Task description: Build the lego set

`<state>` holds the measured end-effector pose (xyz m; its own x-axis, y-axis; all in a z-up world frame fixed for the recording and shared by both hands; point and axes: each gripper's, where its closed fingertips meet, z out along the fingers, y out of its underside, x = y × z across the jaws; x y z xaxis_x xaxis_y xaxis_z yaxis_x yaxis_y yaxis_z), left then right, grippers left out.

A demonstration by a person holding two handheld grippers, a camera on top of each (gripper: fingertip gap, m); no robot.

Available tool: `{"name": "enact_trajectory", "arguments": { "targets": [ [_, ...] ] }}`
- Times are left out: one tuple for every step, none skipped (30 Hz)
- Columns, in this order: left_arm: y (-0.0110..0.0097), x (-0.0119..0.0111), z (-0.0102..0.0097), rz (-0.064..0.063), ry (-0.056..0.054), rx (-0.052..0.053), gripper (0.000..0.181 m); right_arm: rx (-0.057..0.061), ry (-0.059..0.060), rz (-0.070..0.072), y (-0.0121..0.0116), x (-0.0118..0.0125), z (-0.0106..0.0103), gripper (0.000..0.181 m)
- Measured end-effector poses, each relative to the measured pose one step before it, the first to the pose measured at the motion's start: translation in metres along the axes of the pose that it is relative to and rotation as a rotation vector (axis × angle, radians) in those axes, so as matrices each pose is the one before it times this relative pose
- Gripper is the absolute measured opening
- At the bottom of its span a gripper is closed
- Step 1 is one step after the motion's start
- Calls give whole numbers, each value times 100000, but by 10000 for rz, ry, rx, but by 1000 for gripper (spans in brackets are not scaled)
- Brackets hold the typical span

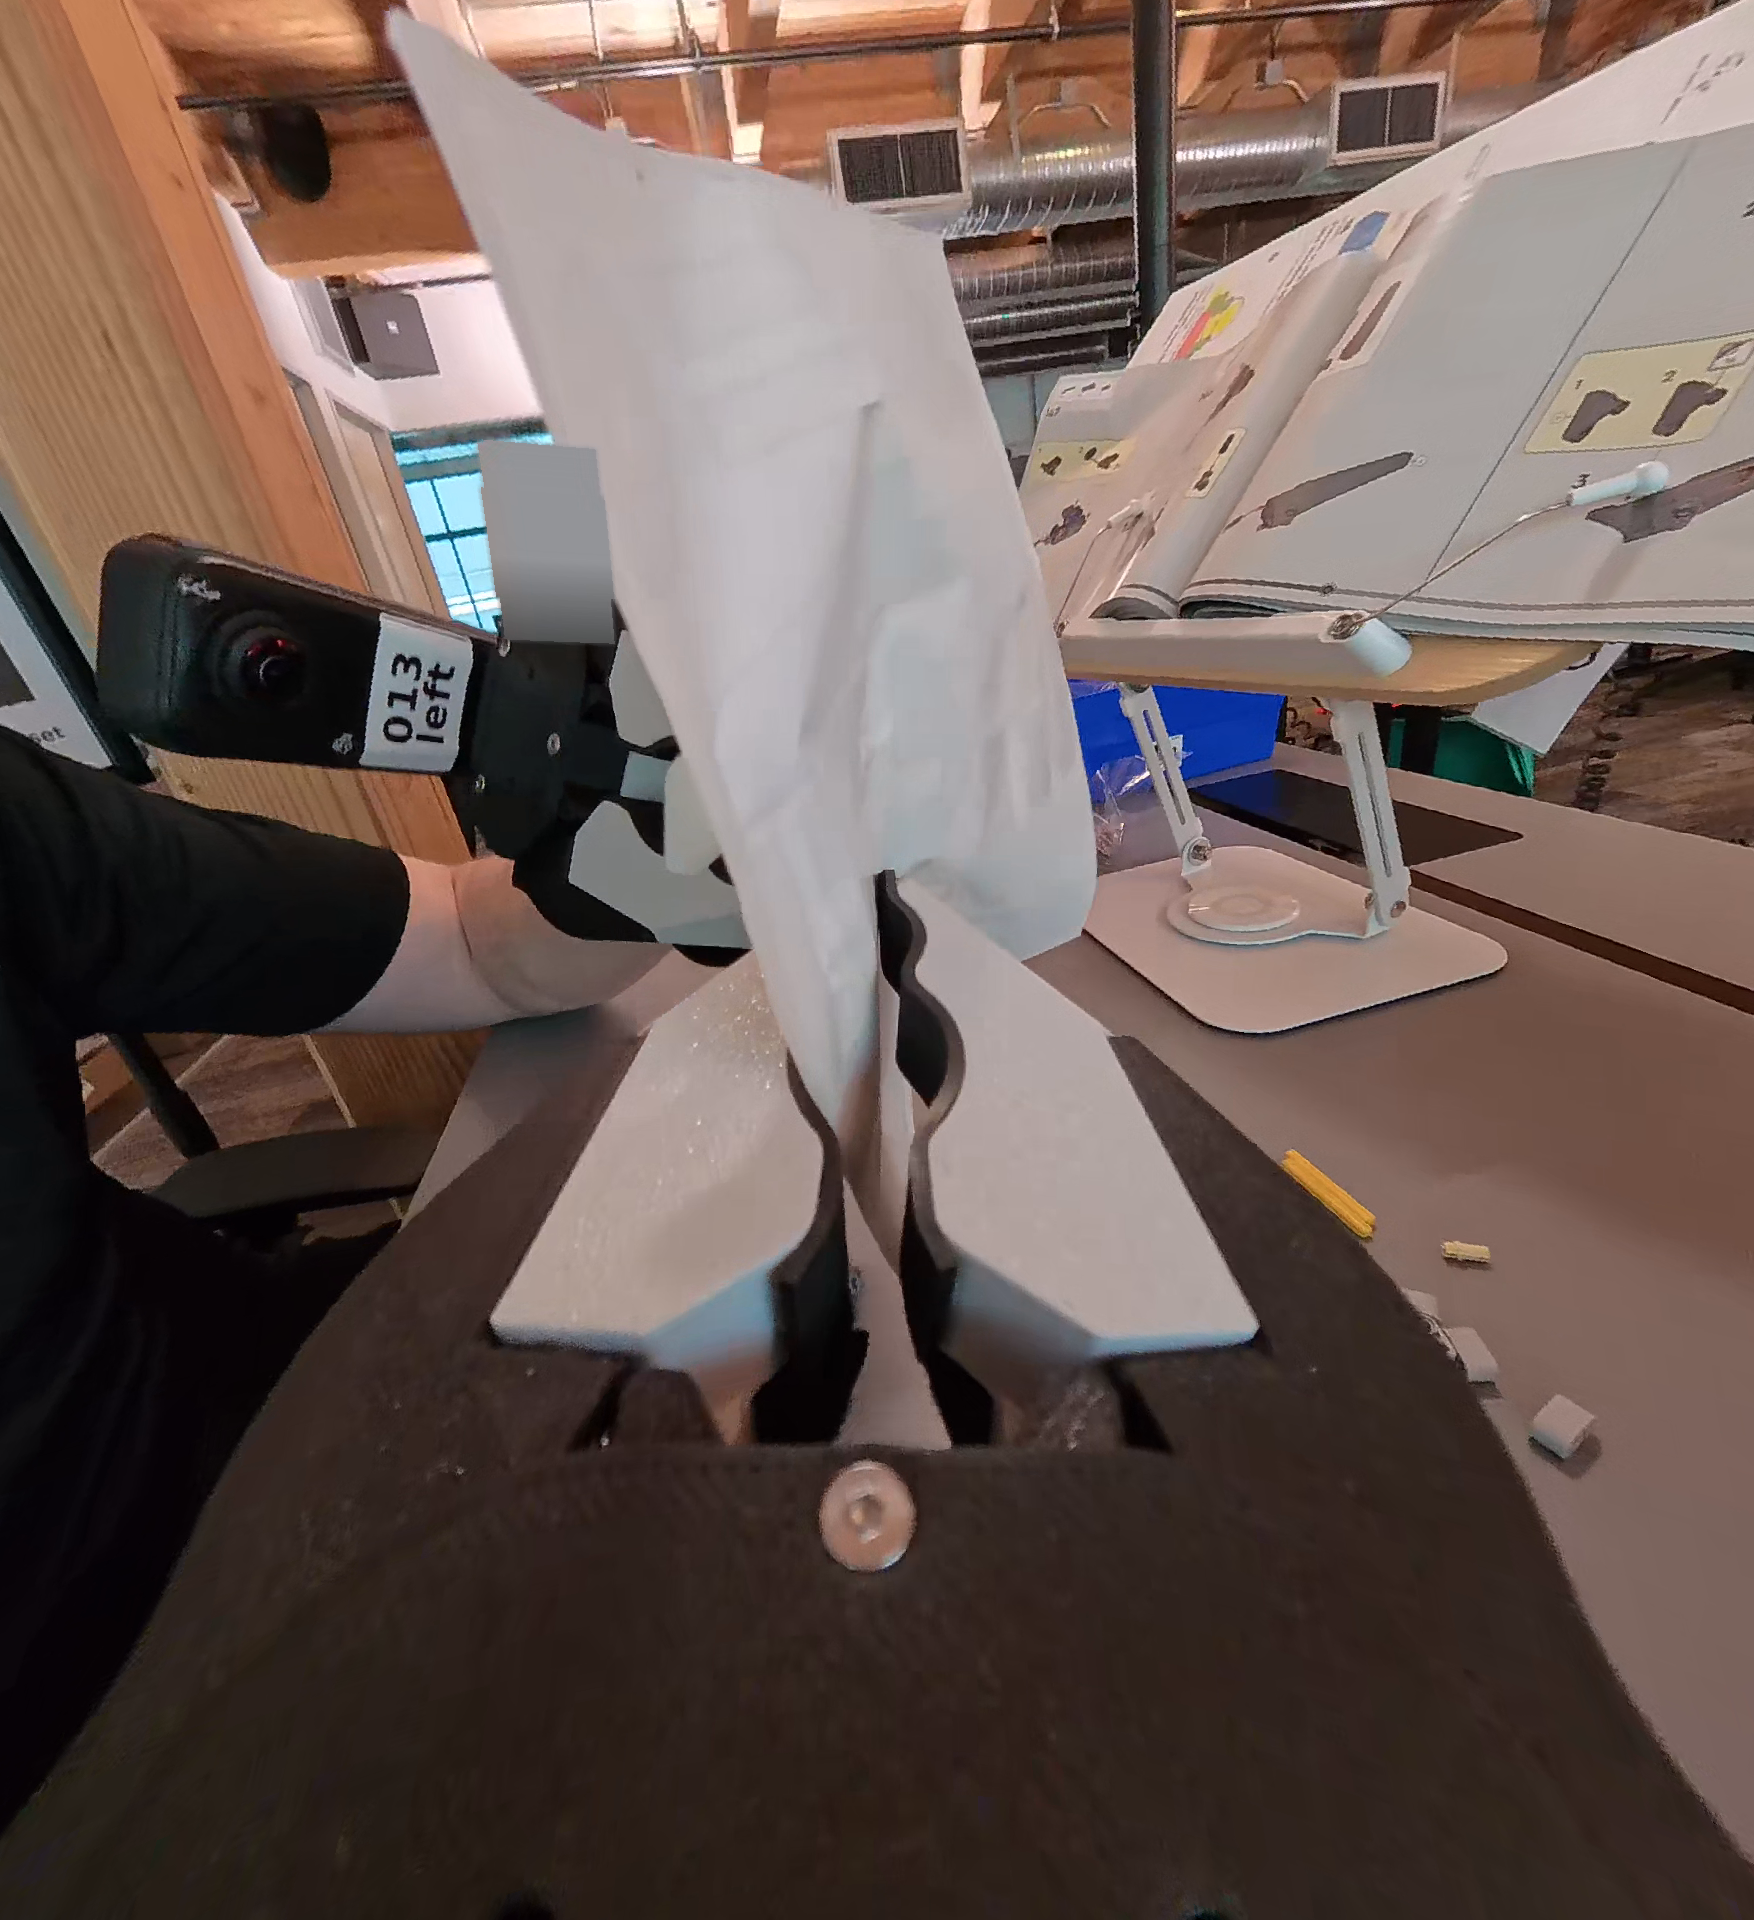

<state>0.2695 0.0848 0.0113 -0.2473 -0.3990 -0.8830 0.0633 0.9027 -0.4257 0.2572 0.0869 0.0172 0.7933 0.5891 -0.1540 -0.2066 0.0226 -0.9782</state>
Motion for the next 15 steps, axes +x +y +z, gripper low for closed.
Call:
{"name": "enact_trajectory", "arguments": {
  "targets": [
    [-14,88,-75,14,121,9,9,-54,-37,-36,71,-79,13,0],
    [12,69,-57,23,108,-12,9,-52,-22,-41,72,-64,34,0],
    [-3,12,-54,27,51,-2,9,-38,-11,-37,47,-41,24,0],
    [-10,69,-38,15,70,-3,8,-39,-34,-6,42,-65,15,0],
    [15,97,-22,48,77,-27,8,-52,-29,-14,81,-44,10,0],
    [23,85,-18,82,59,-22,7,-54,-15,-32,76,-41,7,0],
    [-7,77,-33,90,59,2,7,-39,-27,-21,53,-51,19,0],
    [-5,50,-48,26,62,-1,7,-26,-38,-6,44,-68,21,0],
    [-19,60,-50,-9,79,-1,7,-20,-38,-11,35,-64,26,0],
    [-28,66,-67,11,82,13,6,-23,-48,-10,27,-78,11,0],
    [-30,66,-60,55,74,19,6,-28,-52,-7,46,-93,12,0],
    [-12,59,-70,64,62,-4,6,-37,-40,-17,51,-80,27,0],
    [7,90,-62,42,86,-13,6,-44,-37,-21,63,-73,36,0],
    [-23,110,-65,51,92,3,5,-46,-48,-19,75,-90,34,0],
    [-6,105,-63,52,90,-8,5,-48,-44,-29,77,-82,25,0]
  ]
}}
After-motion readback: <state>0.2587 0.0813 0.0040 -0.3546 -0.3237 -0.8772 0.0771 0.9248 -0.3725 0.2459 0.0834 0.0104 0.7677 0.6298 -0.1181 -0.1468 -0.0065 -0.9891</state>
